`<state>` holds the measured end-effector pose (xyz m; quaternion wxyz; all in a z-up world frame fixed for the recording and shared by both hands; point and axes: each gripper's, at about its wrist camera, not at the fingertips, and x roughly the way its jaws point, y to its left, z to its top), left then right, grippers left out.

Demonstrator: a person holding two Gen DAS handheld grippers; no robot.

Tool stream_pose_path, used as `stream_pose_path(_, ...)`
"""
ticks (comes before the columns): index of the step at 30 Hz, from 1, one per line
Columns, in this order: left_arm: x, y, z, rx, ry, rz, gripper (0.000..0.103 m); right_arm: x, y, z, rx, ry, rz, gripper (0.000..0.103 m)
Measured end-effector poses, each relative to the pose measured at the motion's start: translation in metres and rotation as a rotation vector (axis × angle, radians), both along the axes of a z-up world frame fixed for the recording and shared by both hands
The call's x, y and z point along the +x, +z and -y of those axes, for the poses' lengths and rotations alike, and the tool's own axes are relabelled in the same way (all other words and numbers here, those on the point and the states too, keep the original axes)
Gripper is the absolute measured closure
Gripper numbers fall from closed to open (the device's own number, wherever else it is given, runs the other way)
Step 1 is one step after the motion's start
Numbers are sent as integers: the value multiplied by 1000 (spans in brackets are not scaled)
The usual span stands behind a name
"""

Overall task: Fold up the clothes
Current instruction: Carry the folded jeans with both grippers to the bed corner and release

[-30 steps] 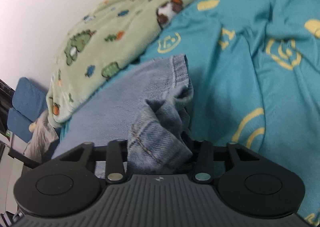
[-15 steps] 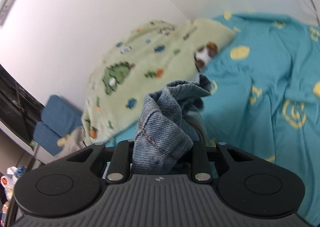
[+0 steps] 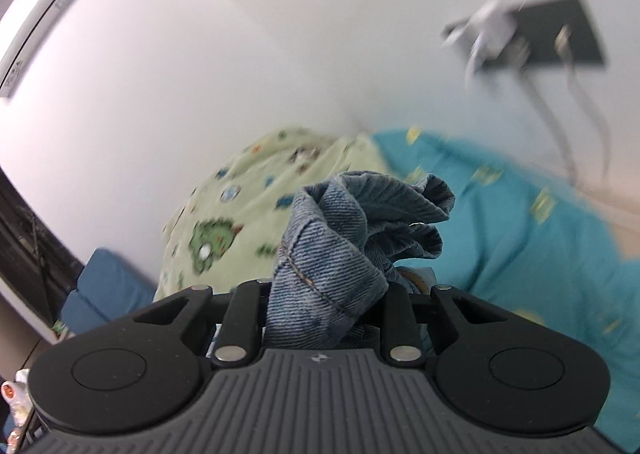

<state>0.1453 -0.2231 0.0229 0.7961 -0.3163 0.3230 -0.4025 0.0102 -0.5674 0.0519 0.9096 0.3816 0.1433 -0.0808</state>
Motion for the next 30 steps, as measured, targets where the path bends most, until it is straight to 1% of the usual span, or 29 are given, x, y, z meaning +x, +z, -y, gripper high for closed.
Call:
stream_pose_path(1,-1,-3,16,-6,-17,-1,75,-6,-4,9,-9,-12,-4,80)
stream_pose_path(3,-1,-11,46,-14,-52,-10,75,-17,-20,20,-22,-34,-24,80)
stream_pose_path(6,-5,-33,87,-32,-98,5,75,-33,-45,38,-41,-66,-52,80)
stream_pose_path(8,-7,-57,109,-34,-117,-11,75,-44,-62,49,-54,-87,-72,80)
stream_pose_path(11,-14,-93,131,3,-137,-22,75,-60,-87,67,-74,-119,-100,80)
stream_pose_path(13,-20,-113,134,12,-150,-16,75,-71,-103,78,-87,-141,-120,80)
stream_pose_path(15,-30,-122,131,27,-168,24,74,-82,-120,90,-100,-162,-139,80)
stream_pose_path(17,-38,-128,131,68,-195,53,73,-92,-140,91,-96,-171,-167,79)
stream_pose_path(20,-49,-137,129,116,-220,71,69,-103,-169,88,-45,-191,-210,79)
stream_pose_path(22,-55,-143,125,142,-228,72,66,-107,-182,85,-5,-206,-213,78)
stream_pose_path(25,-57,-146,122,175,-233,65,62,-109,-179,86,15,-223,-205,77)
stream_pose_path(27,-58,-141,120,209,-229,75,55,-107,-174,85,5,-229,-214,75)
stream_pose_path(28,-59,-137,117,222,-226,83,53,-107,-171,84,-1,-237,-221,70)
stream_pose_path(29,-59,-132,115,231,-225,90,51,-109,-168,84,-6,-256,-230,61)
stream_pose_path(30,-60,-126,112,241,-222,102,47,-112,-165,83,-13,-283,-237,56)
